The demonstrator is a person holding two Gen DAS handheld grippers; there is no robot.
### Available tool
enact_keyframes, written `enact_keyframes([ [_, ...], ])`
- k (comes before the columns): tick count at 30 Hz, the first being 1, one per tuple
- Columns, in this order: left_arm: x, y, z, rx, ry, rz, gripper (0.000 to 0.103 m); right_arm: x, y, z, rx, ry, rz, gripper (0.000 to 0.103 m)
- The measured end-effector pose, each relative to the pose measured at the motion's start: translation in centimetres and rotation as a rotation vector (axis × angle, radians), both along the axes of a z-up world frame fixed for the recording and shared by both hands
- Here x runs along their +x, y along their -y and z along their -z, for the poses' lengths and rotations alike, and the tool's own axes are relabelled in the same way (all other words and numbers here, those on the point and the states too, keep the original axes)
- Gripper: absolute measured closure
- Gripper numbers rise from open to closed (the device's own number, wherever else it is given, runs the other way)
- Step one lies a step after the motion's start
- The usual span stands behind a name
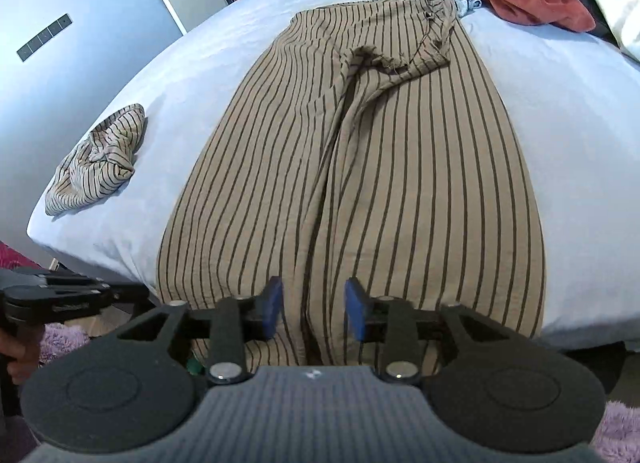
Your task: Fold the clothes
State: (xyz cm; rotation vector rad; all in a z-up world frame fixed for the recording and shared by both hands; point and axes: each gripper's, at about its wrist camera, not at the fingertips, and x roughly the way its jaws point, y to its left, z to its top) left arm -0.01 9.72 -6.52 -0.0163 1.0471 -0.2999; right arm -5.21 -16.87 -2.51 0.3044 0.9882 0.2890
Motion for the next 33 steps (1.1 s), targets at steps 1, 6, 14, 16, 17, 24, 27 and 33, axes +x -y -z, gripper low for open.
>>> enact_keyframes([
  [1,0.3,0.0,-0.6,-0.002,0.012,0.002,0.098,0.2,0.2,-0.1,-0.001,0.002,0.003,0.052],
  [6,3.2,0.1,-2.9,-0.007,0.06,0.01,0.085,2.8,1.4,-1.2,-0.045,0.021,-0.002,0.053],
  [14,11.2,-0.9,-5.7,-0.006,0.074,0.023,0.077,10.4,4.4,-3.5,-0.103,0.06,-0.051,0.059],
  [16,13.1,-0.9,-6.5,0.023,0.087,0.041,0.074,12.8,5.2,-3.9,-0.119,0.054,-0.064,0.06],
  [17,14.1,-0.8,-6.9,0.037,0.093,0.05,0.074,14.1,5.6,-4.1,-0.131,0.051,-0.072,0.06],
  [24,20.5,1.8,-7.6,0.196,0.207,0.173,0.074,23.1,8.0,-4.4,-0.214,0.108,-0.092,0.061],
  [27,23.7,2.7,-6.8,0.182,0.214,0.197,0.074,26.7,9.0,-4.1,-0.197,0.159,-0.055,0.061],
  [33,29.7,3.1,-4.3,0.114,0.233,0.153,0.074,32.9,8.9,-2.2,-0.248,0.239,-0.056,0.061],
])
